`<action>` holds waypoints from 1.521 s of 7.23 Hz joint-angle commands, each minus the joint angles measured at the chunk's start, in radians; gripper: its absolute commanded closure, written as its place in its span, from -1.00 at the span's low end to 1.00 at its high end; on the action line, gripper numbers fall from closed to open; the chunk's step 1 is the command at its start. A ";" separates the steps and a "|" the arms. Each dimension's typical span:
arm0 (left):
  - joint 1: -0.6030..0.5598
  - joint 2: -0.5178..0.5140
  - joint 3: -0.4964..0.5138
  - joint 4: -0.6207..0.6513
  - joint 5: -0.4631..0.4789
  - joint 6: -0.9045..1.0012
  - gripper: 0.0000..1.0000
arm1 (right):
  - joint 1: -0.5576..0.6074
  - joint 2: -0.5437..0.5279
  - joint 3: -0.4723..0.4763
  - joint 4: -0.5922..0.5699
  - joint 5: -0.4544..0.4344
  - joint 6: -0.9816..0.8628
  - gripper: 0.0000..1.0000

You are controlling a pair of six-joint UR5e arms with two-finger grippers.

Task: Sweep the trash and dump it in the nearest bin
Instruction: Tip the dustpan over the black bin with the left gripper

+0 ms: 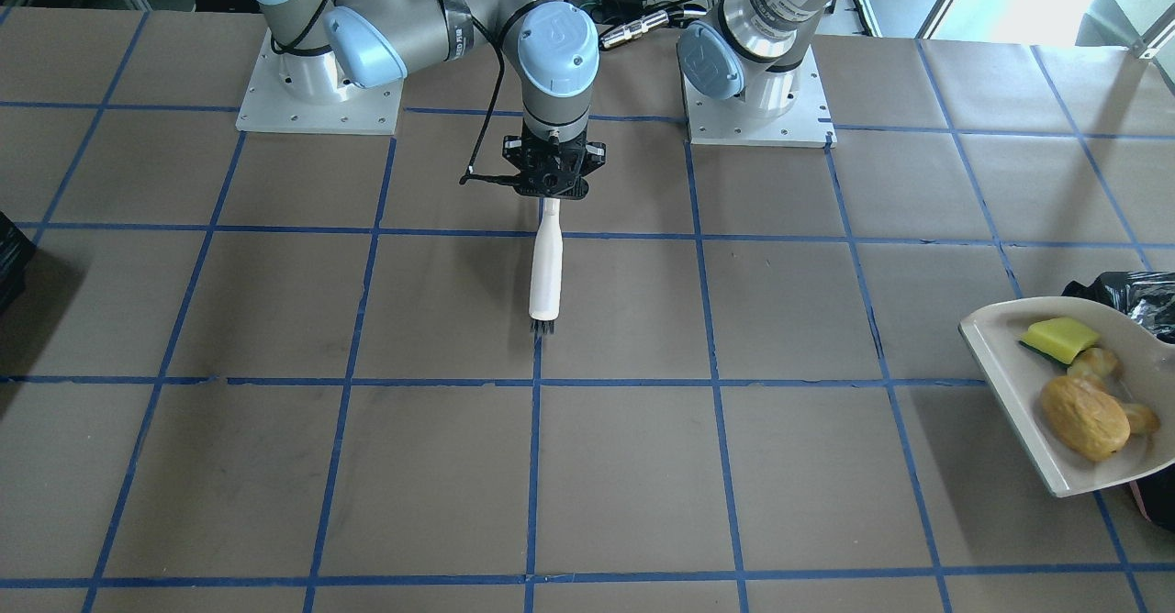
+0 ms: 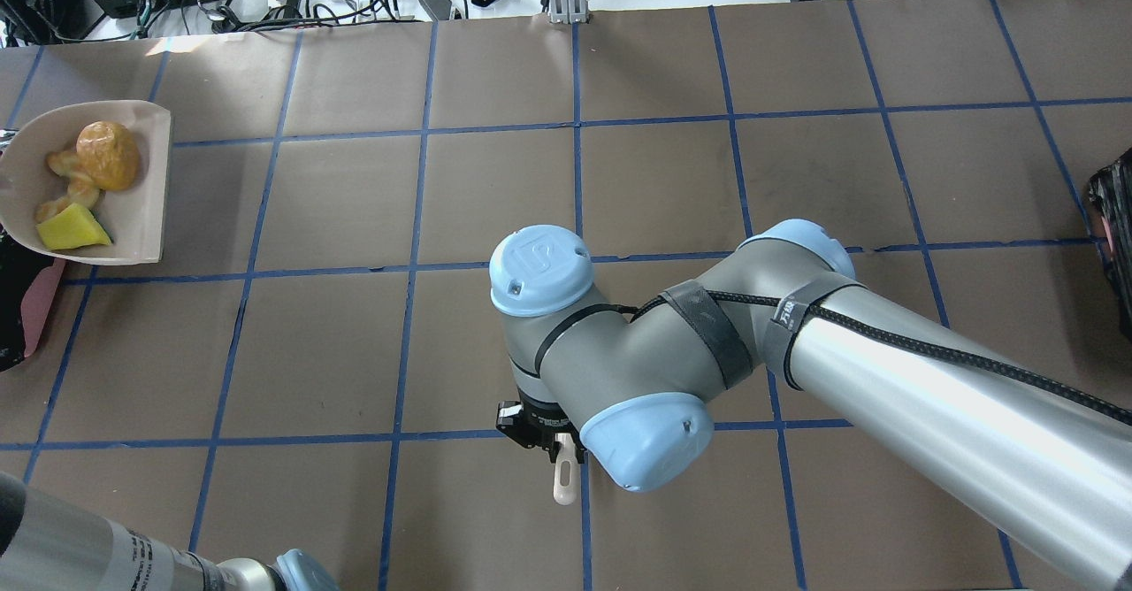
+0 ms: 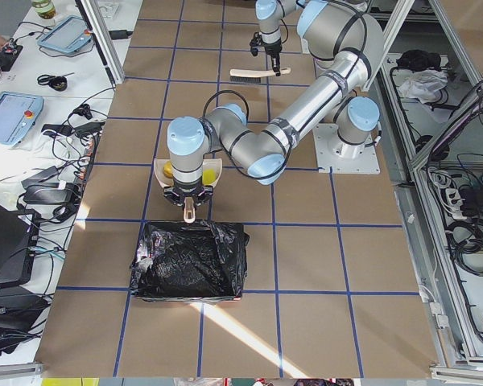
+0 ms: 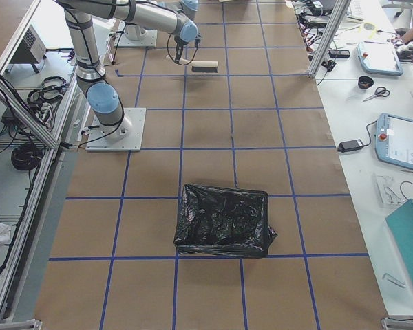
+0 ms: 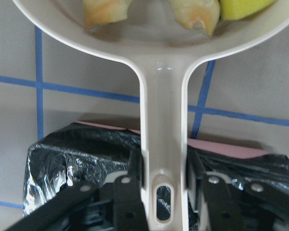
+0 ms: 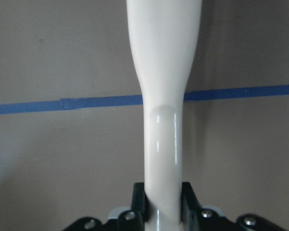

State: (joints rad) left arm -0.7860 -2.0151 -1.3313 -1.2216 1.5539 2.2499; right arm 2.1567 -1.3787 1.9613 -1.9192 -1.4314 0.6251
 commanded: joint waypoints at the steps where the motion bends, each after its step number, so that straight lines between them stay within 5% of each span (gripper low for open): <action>1: 0.024 -0.045 0.151 -0.103 -0.011 0.020 1.00 | 0.000 0.001 0.001 0.009 -0.001 -0.027 1.00; 3: 0.042 -0.137 0.414 -0.261 -0.003 0.084 1.00 | -0.011 0.018 -0.001 0.005 -0.004 -0.068 1.00; 8: 0.148 -0.313 0.671 -0.259 -0.012 0.180 1.00 | -0.018 0.017 0.001 0.022 -0.011 -0.062 1.00; 11: 0.177 -0.352 0.699 -0.173 -0.002 0.209 1.00 | -0.018 0.018 0.002 0.023 -0.008 -0.014 1.00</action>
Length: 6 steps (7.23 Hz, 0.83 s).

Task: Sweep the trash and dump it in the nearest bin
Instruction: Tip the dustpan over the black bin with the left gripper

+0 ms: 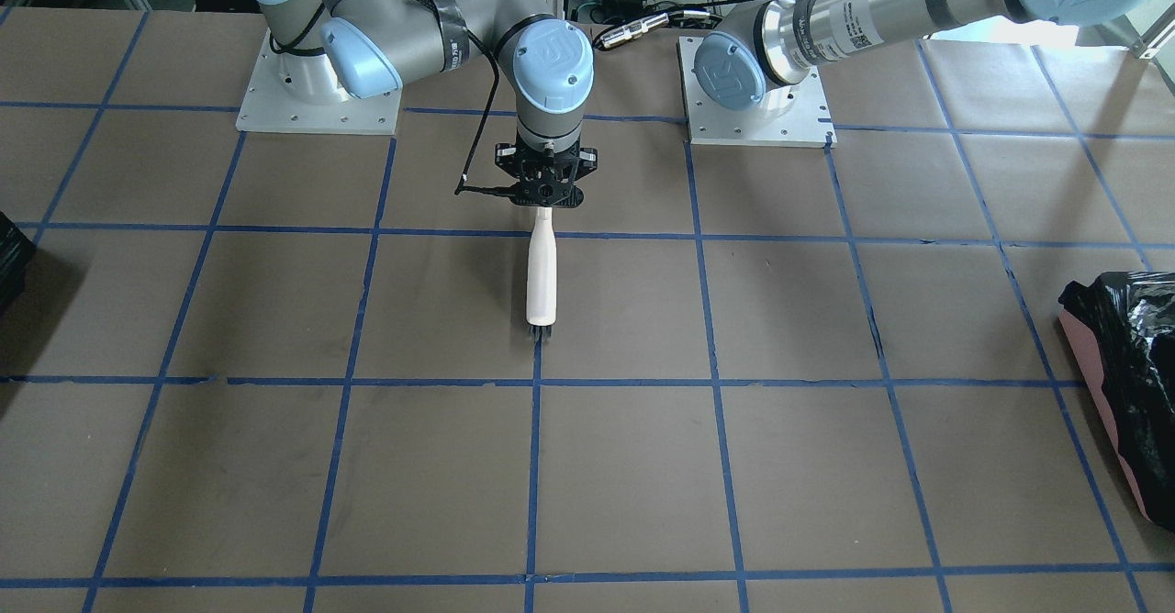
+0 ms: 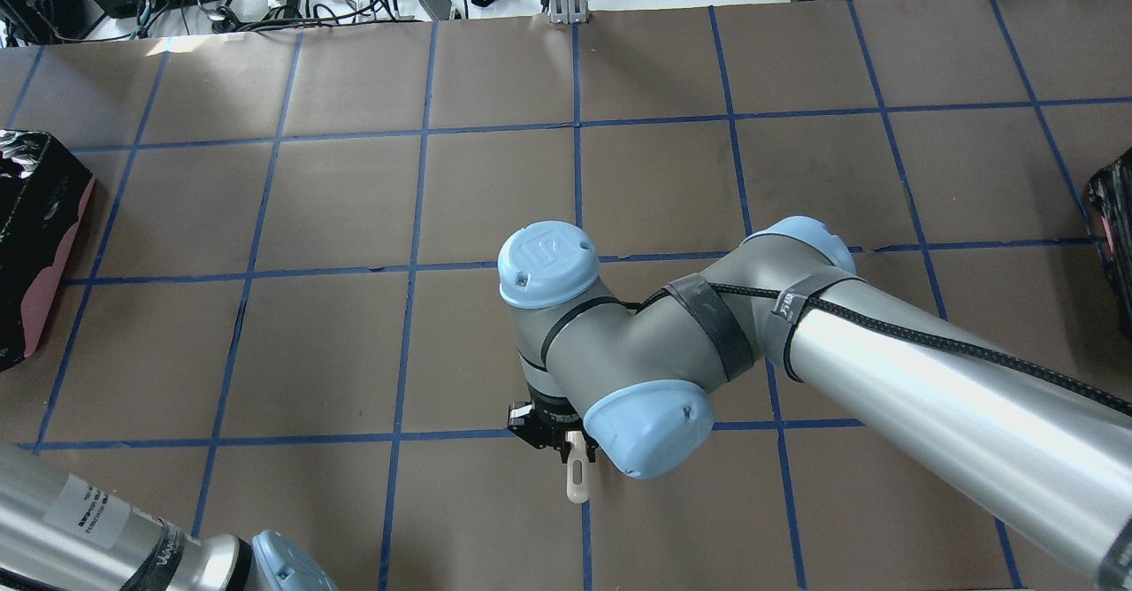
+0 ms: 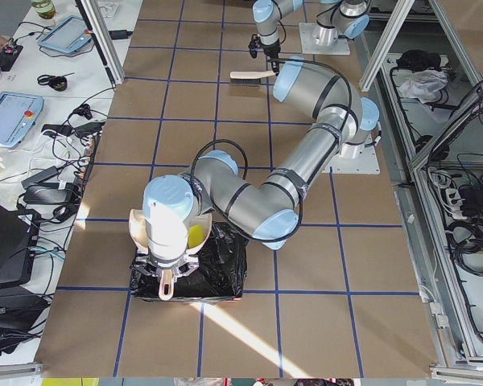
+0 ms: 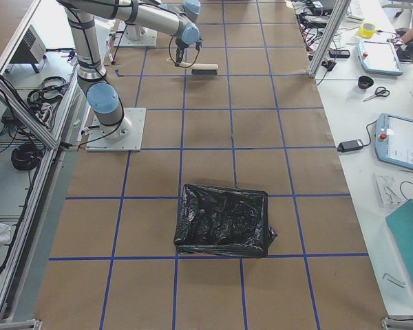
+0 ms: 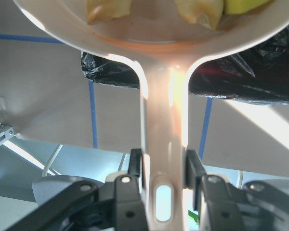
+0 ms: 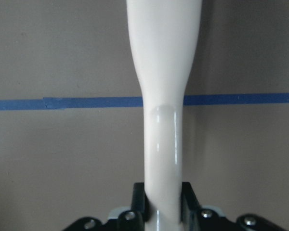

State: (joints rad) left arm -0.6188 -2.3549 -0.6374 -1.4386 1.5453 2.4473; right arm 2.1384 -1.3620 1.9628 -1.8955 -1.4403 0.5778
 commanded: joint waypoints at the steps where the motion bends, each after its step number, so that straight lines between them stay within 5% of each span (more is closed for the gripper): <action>1: 0.013 -0.010 -0.004 0.087 0.034 0.003 1.00 | 0.000 0.001 0.001 0.000 0.001 0.037 1.00; 3: 0.013 -0.014 -0.007 0.133 0.075 0.001 1.00 | 0.000 0.001 0.001 -0.005 0.003 0.033 0.98; 6: 0.013 -0.029 -0.010 0.243 0.119 -0.010 1.00 | 0.000 0.003 0.001 -0.014 -0.003 -0.001 0.08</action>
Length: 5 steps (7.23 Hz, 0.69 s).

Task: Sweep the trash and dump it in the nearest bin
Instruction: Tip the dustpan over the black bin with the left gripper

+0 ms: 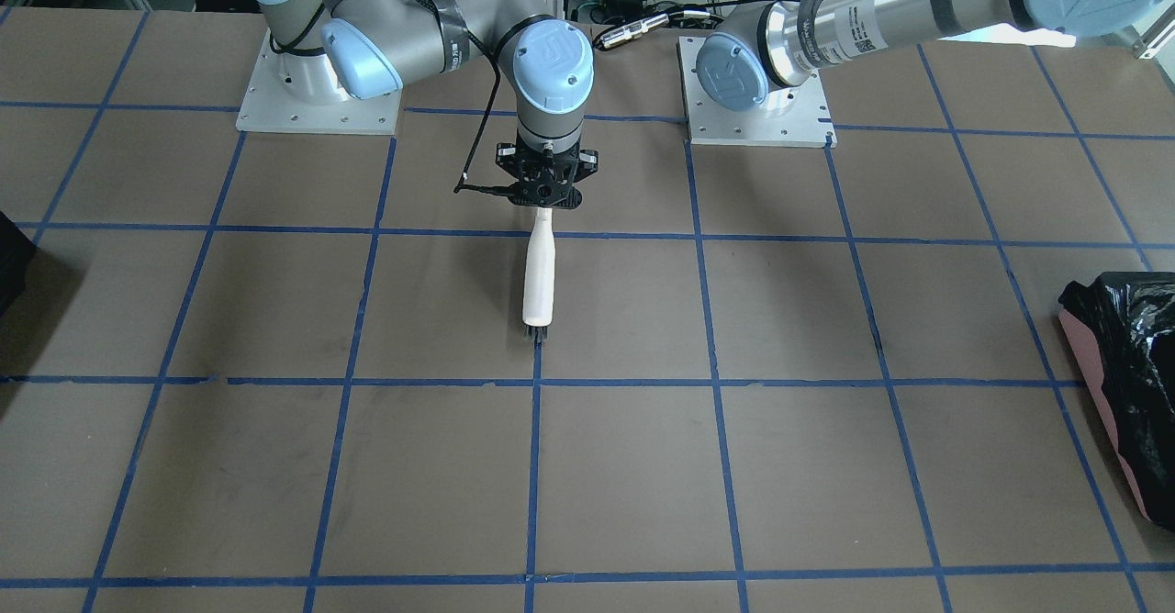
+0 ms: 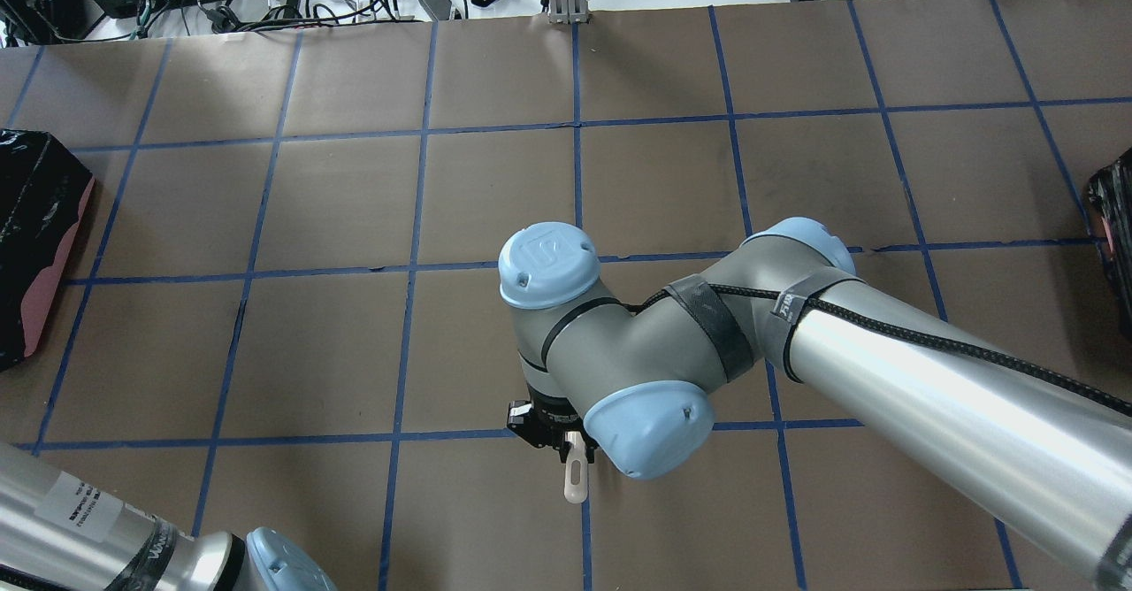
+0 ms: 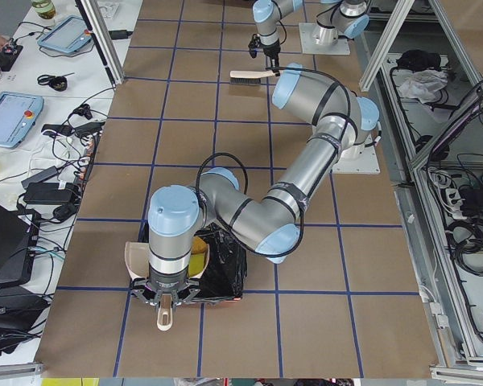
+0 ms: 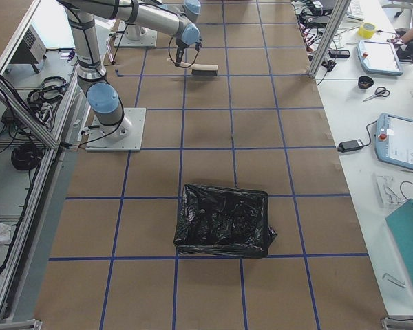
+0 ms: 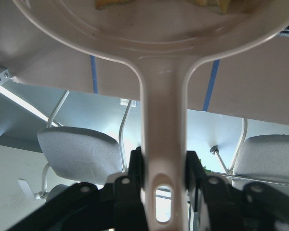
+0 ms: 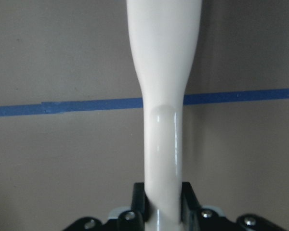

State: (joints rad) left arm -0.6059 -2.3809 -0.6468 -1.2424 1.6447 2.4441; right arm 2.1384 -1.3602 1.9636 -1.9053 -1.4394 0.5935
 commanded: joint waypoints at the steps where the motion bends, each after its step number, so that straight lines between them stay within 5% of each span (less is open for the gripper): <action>1: 0.000 0.000 -0.004 0.063 0.042 -0.046 1.00 | 0.000 0.001 0.000 -0.008 -0.004 -0.017 -0.07; 5: -0.029 0.077 -0.172 0.248 0.193 -0.128 1.00 | 0.000 0.001 -0.014 -0.014 -0.009 -0.018 -0.23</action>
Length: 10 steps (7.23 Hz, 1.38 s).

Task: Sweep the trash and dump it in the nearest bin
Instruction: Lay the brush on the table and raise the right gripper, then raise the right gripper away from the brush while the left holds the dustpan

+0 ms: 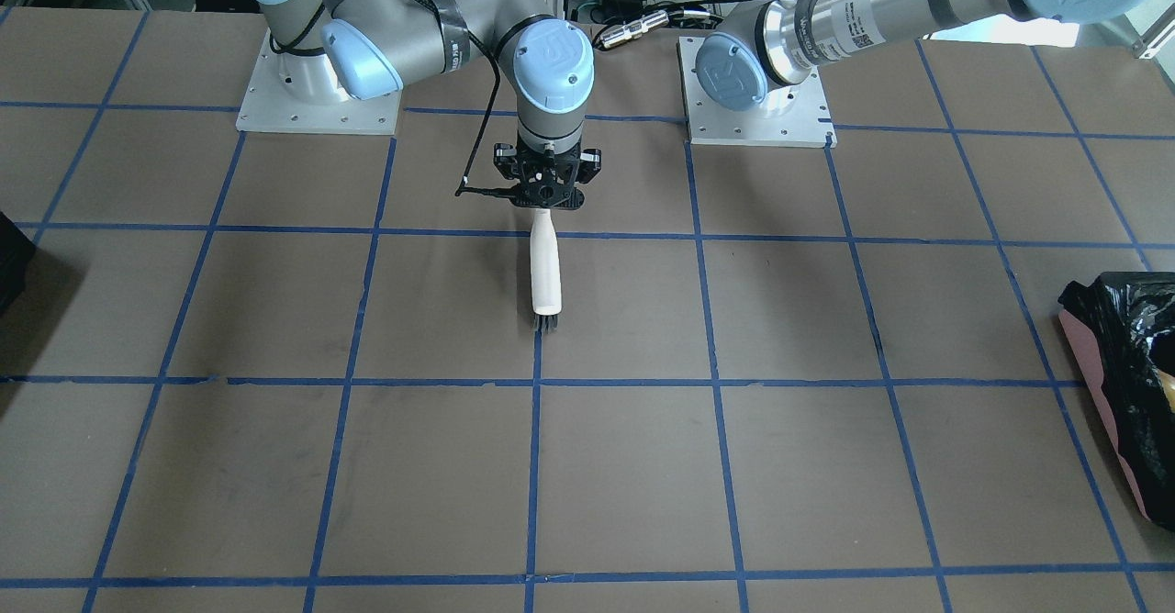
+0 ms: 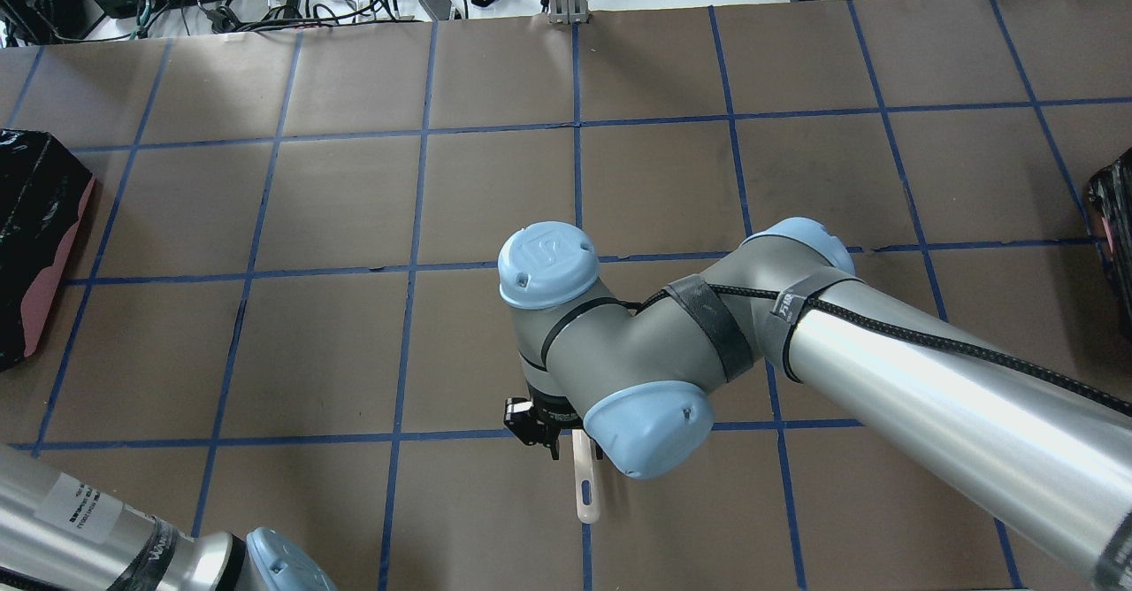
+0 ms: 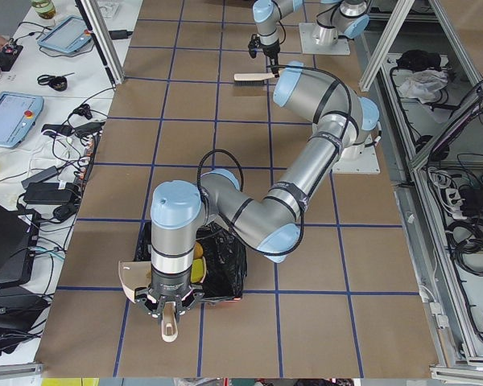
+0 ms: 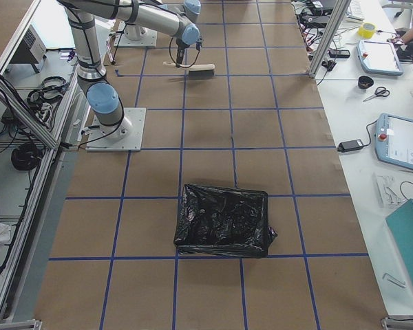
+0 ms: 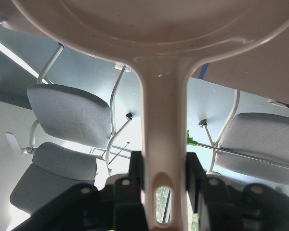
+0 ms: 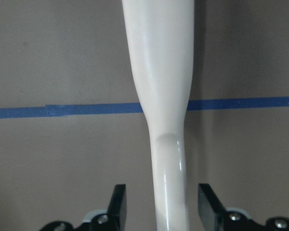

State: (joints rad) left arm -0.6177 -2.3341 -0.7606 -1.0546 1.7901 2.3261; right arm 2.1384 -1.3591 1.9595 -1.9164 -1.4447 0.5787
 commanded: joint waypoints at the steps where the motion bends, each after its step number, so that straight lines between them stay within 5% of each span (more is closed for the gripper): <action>1: -0.031 0.057 -0.094 0.099 0.083 -0.010 1.00 | -0.006 -0.003 -0.049 0.003 -0.016 -0.013 -0.25; 4: -0.103 0.127 -0.227 0.239 0.236 -0.024 1.00 | -0.058 -0.008 -0.291 0.181 -0.046 -0.121 -0.36; 7: -0.103 0.170 -0.347 0.393 0.229 -0.005 1.00 | -0.158 -0.012 -0.535 0.383 -0.051 -0.248 -0.61; 9: -0.105 0.196 -0.345 0.363 0.166 -0.004 1.00 | -0.214 -0.032 -0.588 0.405 -0.135 -0.342 -0.99; 10: -0.111 0.206 -0.345 0.357 0.140 -0.014 1.00 | -0.263 -0.064 -0.584 0.456 -0.154 -0.409 -1.00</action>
State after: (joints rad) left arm -0.7237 -2.1425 -1.1051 -0.6863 1.9661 2.3197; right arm 1.9254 -1.3940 1.3847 -1.5046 -1.5672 0.2450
